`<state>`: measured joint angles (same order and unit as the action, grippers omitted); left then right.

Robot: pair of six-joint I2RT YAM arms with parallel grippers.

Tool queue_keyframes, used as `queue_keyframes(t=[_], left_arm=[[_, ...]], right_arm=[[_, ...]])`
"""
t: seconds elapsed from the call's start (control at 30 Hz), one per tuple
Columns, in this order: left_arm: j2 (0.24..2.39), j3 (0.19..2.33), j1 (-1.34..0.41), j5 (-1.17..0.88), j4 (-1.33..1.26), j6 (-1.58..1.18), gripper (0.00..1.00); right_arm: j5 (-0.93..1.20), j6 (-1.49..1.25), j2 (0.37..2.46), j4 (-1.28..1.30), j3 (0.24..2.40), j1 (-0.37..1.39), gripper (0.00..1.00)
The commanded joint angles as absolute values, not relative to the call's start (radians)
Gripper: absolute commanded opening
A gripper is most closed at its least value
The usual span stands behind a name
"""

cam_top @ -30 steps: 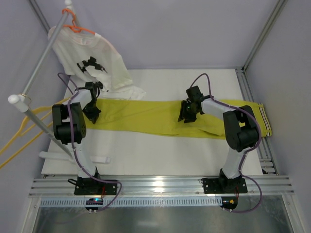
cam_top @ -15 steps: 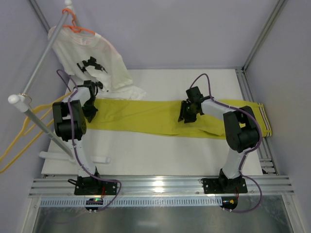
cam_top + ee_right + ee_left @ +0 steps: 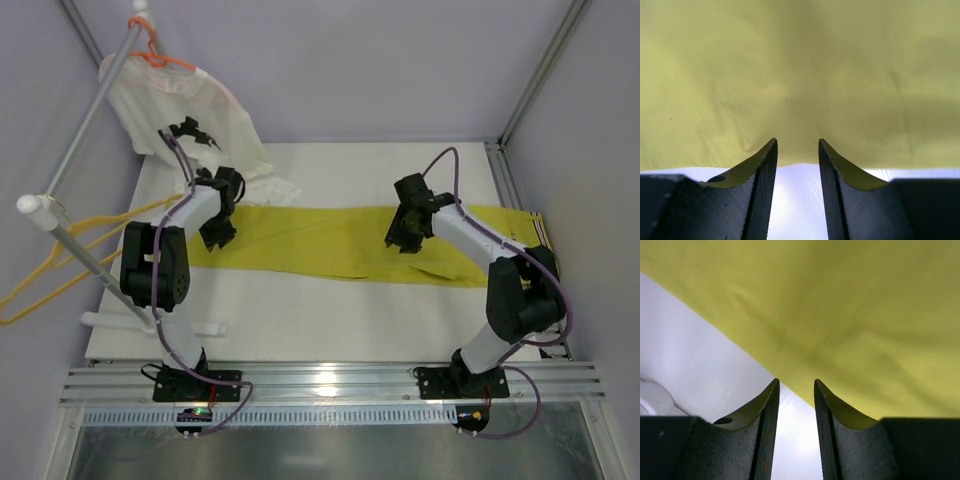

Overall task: Place the trousers on the hanger
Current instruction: Fold the trousers

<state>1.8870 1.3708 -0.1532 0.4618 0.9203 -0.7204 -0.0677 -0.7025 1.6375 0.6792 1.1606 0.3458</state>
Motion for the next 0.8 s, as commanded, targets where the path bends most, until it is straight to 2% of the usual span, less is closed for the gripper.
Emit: queue_keyframes(t=[0.0,0.23,0.53,0.67,0.77], left_arm=[[1.793,1.37,-0.228,0.44,0.903,-0.709,0.35],[1.738,1.381,-0.394,0.206,0.758,-0.655,0.4],[1.934,1.522,-0.414,0.094,0.796,-0.629,0.4],[2.002,1.537,-0.408,0.092,0.808,-0.638,0.4],[2.043,1.529,-0.397,0.087,0.807,-0.65,0.39]], right_arm=[[-0.205,-0.871,1.511,0.816,1.105,0.341,0.4],[-0.296,-0.956,1.335,0.893,0.954,0.272,0.29],[-0.302,-0.965,1.102,0.855,0.721,0.212,0.13],[-0.272,-0.965,1.043,0.694,0.618,0.207,0.14],[-0.296,-0.95,1.013,0.573,0.554,0.207,0.25]])
